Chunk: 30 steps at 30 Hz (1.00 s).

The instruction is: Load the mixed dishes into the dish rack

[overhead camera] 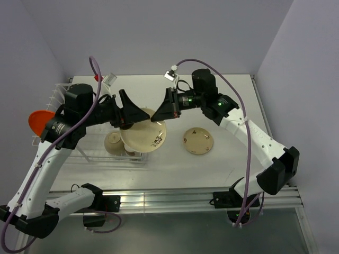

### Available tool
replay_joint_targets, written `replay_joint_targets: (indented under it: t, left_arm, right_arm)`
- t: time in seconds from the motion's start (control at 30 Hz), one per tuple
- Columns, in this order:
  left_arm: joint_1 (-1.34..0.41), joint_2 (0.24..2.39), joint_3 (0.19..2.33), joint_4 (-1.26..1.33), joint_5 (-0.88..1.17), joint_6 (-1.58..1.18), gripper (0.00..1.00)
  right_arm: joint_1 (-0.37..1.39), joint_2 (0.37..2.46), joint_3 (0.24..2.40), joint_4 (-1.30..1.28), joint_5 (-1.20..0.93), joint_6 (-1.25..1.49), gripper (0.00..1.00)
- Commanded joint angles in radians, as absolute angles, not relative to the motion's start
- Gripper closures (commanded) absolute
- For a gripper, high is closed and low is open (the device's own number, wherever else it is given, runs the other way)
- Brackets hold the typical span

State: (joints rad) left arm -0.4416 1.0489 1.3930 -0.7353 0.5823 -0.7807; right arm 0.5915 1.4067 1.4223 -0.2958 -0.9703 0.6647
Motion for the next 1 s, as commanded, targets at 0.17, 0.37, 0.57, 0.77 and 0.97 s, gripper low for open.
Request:
replay_joint_targets:
  t: [0.17,0.37,0.57,0.77,0.97]
  left_arm:
    - [-0.431,0.933,1.580,-0.944,0.349,-0.745,0.01]
    - [-0.431,0.819,1.745,-1.080,0.074,-0.859,0.01]
    - [-0.433,0.620,1.646,-0.968,0.006,-0.997,0.01]
    - [-0.433,0.499,1.574,-0.904,0.029,-1.095,0.01]
    - [-0.433,0.440,1.543,-0.903,0.080,-1.123,0.01]
  right_arm:
    - [0.686,1.517,1.680,-0.339,-0.837,0.525,1.00]
    - [0.721,1.575,1.753,-0.379,-0.547,0.413,1.00]
    - [0.799,1.724,1.890,-0.339,-0.204,0.310,1.00]
    - [0.914,1.891,2.087,-0.238,0.087,0.189,1.00]
    - [1.026,2.000,2.223,-0.115,0.247,0.016,1.00]
